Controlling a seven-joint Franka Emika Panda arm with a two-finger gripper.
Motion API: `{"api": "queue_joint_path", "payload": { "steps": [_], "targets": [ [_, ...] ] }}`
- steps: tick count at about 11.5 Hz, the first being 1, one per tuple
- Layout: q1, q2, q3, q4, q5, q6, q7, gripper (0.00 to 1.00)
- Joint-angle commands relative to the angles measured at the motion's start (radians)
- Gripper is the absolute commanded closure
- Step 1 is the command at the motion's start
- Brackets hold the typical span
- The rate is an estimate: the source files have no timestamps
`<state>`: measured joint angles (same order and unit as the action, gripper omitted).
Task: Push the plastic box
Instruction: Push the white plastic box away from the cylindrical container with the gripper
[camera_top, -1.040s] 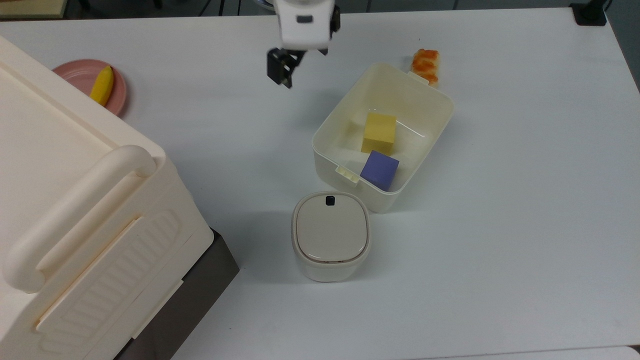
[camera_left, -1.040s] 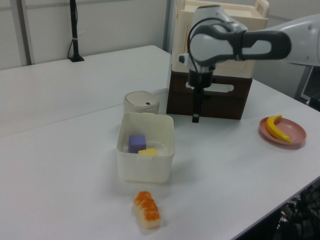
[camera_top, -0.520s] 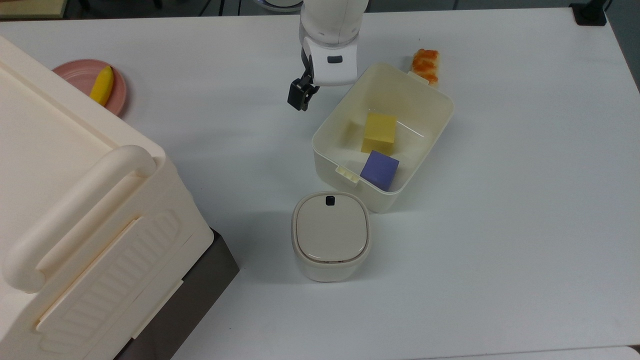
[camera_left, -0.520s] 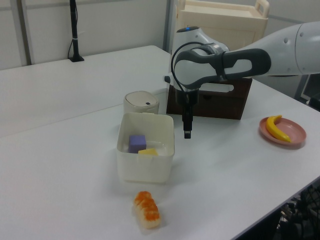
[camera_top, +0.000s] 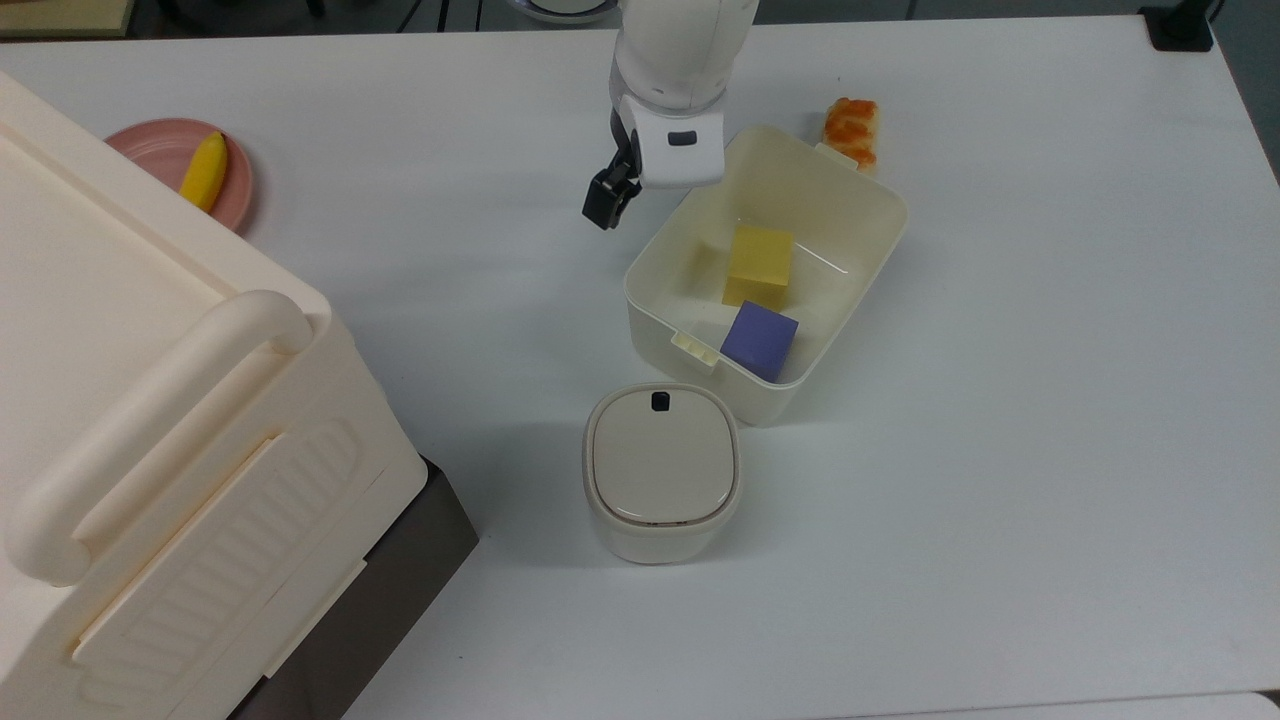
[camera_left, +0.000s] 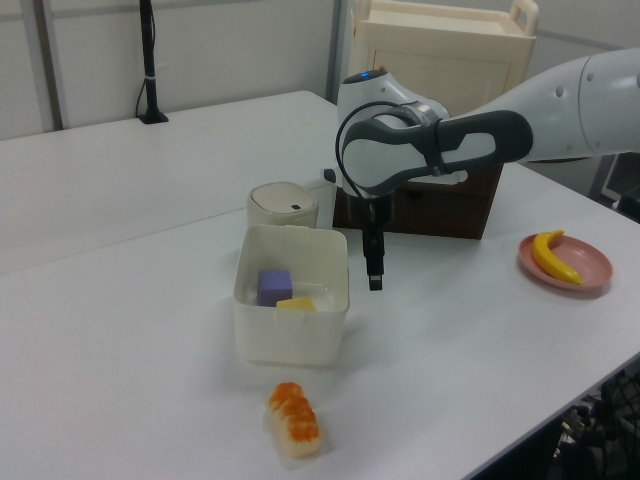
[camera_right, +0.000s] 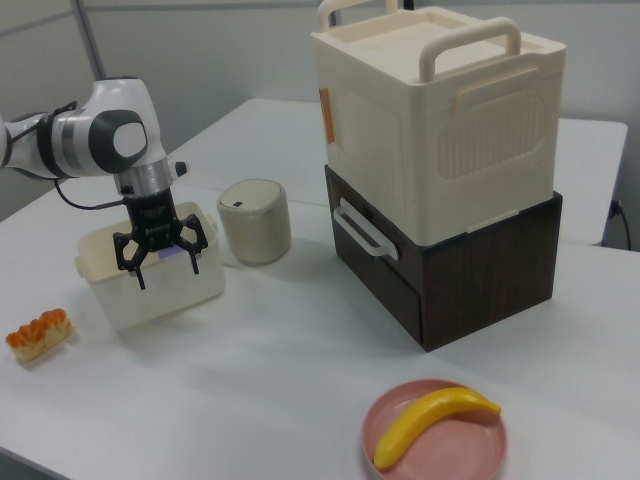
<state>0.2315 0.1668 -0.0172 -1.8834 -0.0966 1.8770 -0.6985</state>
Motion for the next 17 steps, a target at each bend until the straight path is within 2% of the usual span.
{"api": "queue_joint_path", "payload": {
  "steps": [1,10,12,15,17],
  "targets": [
    [0.032,0.017,-0.007,-0.016,-0.020,0.075,-0.001,0.00],
    [0.063,0.049,-0.004,0.023,-0.045,0.172,0.113,0.00],
    [0.062,0.051,0.016,0.026,-0.046,0.198,0.123,0.00],
    [0.063,0.115,0.028,0.081,-0.093,0.208,0.224,0.00],
    [0.063,0.117,0.028,0.083,-0.097,0.208,0.231,0.00]
  ]
}}
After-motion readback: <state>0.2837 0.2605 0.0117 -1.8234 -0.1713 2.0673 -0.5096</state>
